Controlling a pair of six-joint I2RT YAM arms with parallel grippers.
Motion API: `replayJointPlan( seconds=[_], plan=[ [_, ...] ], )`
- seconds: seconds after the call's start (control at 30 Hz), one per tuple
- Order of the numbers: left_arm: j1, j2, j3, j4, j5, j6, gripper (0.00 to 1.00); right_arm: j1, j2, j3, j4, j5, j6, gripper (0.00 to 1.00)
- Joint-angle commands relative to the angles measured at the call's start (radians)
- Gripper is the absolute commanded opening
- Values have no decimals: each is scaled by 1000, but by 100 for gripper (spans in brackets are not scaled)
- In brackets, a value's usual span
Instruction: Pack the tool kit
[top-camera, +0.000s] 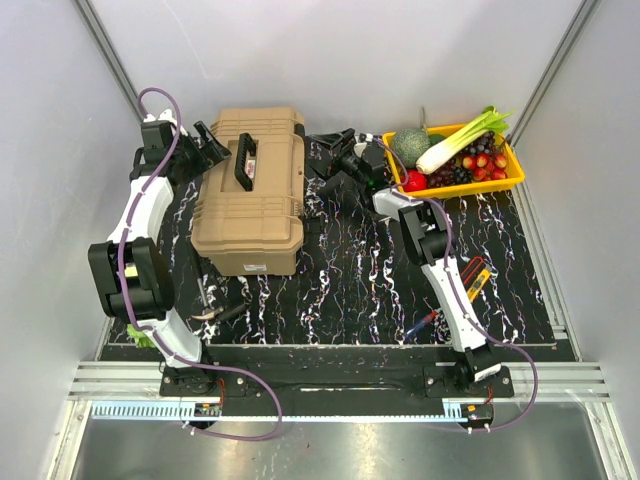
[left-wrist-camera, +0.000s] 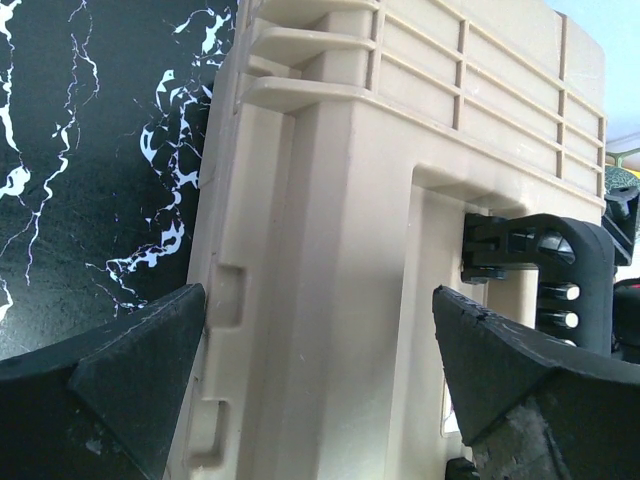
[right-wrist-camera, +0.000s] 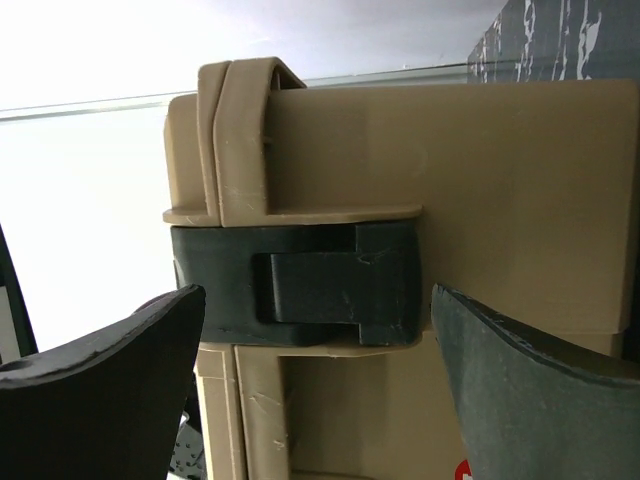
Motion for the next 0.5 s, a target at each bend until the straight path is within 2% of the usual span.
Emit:
replayJointPlan(
  seconds=[0.0,0.17,0.33,0.4,0.47],
  plan=[
    [-8,6,-15,43,89,-16,98,25,55,84,113,6,61,99],
    [-8,11,-13,19,86,-17,98,30,113,176,305,31,122,99],
    [-9,6,-21,17,64,-13,98,28,149,265,374,28,139,99],
    [-9,8,-22,17,72,-11,98,30,146,254,399,40,136,94],
    [-9,8,-24,17,74,-8,98,30,144,239,431,55,141,84]
  ],
)
